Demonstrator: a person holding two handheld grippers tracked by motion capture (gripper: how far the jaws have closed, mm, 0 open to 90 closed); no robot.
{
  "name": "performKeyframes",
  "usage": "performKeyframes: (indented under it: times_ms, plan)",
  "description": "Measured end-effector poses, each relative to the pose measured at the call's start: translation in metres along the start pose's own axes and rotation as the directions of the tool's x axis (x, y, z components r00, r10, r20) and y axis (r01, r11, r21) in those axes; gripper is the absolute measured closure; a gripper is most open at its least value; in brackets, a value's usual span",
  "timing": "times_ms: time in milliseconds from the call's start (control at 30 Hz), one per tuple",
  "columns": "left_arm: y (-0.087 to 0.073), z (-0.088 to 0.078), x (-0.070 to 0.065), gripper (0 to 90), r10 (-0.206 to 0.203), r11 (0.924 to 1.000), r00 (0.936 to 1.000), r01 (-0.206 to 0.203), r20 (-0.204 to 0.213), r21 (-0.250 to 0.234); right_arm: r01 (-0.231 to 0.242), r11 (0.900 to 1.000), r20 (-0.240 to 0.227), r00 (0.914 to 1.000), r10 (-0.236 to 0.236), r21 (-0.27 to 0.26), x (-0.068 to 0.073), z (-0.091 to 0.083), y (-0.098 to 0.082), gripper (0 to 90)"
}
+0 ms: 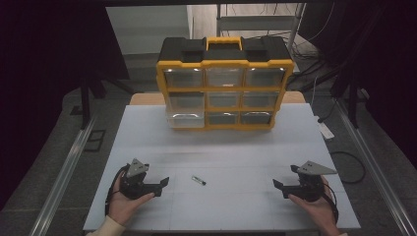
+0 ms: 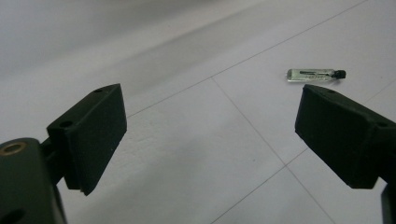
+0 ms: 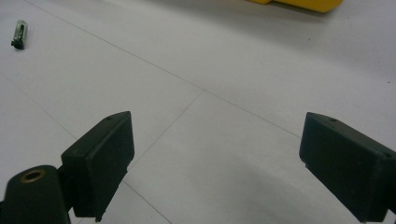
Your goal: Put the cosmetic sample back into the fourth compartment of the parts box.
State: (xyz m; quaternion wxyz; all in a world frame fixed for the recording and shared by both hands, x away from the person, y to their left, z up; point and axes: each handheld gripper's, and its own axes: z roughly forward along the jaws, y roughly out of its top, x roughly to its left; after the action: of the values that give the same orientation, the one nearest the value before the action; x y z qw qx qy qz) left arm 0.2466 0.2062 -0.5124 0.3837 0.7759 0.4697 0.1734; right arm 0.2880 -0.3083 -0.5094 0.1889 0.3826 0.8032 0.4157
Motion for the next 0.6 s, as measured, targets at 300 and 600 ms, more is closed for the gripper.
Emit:
performKeyframes:
  times_ms: [300, 600]
  plan:
    - [0.007, 0.001, -0.009, 9.7, 0.009, 0.9999, 0.9997, -0.009, 0.021, 0.007, 0.002, 1.000, -0.002, 1.0000, -0.002, -0.001, 0.001, -0.001, 0.000, 10.9]
    - [0.023, 0.003, -0.015, 9.7, 0.036, 0.9993, 0.9984, -0.036, 0.044, 0.006, -0.011, 1.000, -0.004, 0.9999, 0.011, 0.004, 0.000, 0.000, -0.001, 10.9]
